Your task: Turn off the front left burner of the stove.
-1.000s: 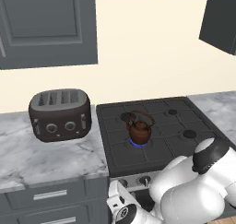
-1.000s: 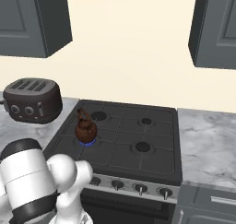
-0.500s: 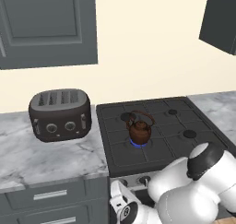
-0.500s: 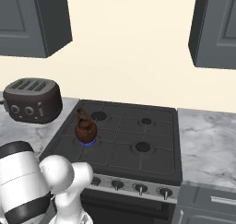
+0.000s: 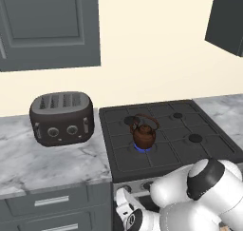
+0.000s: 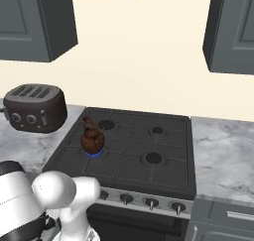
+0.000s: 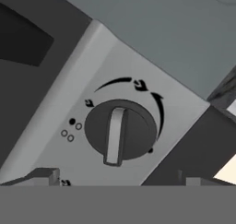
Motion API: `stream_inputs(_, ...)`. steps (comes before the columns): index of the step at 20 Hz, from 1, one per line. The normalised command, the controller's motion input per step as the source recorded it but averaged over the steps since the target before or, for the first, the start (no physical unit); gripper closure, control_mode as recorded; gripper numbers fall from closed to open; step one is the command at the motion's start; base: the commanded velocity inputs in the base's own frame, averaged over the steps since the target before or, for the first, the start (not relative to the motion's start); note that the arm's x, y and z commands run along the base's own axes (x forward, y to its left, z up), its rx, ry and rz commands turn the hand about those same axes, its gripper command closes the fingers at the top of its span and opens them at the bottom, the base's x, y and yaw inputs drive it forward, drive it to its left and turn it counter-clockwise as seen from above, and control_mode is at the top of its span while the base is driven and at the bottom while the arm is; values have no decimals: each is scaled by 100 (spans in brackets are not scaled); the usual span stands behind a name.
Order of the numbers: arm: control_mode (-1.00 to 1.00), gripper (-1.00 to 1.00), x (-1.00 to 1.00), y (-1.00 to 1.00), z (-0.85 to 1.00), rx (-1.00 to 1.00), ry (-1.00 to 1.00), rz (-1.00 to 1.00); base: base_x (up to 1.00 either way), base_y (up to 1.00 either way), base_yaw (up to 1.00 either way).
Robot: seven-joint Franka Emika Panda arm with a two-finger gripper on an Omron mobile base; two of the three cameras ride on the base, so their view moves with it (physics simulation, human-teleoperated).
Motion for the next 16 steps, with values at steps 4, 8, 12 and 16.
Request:
stream_inputs(4, -100, -100, 0, 13, -20, 0, -5, 1, 0, 0, 0)
stream_inputs(8, -100, -100, 0, 18, -16, 0, -3, 1, 0, 0, 0)
stream_inputs(12, -100, -100, 3, 18, -18, 0, -5, 0, 0, 0, 0)
stream_inputs(16, -100, -100, 5, 2, -3, 0, -5, 0, 0, 0, 0)
